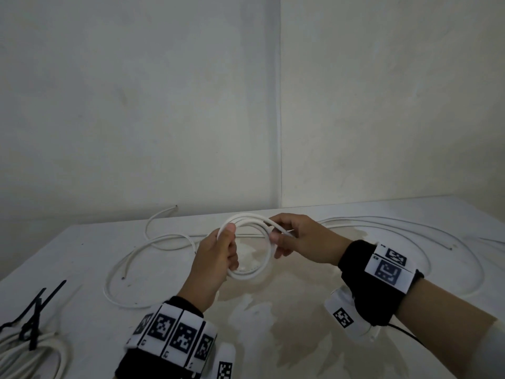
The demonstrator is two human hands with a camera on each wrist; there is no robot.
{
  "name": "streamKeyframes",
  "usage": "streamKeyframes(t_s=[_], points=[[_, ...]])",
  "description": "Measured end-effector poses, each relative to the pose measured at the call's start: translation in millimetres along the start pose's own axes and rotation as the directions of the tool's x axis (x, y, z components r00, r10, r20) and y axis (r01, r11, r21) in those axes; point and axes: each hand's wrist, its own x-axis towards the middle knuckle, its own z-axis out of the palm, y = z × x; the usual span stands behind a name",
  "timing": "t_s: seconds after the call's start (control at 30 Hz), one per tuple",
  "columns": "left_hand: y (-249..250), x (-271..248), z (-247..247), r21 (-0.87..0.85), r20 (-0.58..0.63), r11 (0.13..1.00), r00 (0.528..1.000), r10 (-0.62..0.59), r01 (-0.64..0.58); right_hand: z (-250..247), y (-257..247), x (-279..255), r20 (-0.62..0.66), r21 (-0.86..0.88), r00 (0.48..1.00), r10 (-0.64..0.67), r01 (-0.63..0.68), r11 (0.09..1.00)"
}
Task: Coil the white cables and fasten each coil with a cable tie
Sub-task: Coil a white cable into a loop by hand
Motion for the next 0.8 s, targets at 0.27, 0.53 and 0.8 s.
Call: streamKeyframes(t_s=[0.27, 0.53, 0.8], points=[[-0.5, 9.0, -22.2, -0.135, -0.113, 0.991, 0.993, -0.034, 0.019, -20.2, 36.5, -10.3, -0.161, -0.380, 0.987, 0.001, -0.063, 0.923], [-0.6, 9.0, -22.9, -0.283, -0.191, 0.959, 0.980, -0.063, 0.006, -29.9, 49.8, -7.9, -0.242, -0.521, 0.970, 0.007, -0.136, 0.842], [16.2, 8.7, -27.3, -0.272, -0.341, 0.957, 0.940, -0.001, -0.098, 20.8, 31.5, -4.5, 0.034, -0.811, 0.977, -0.208, 0.149, 0.566]])
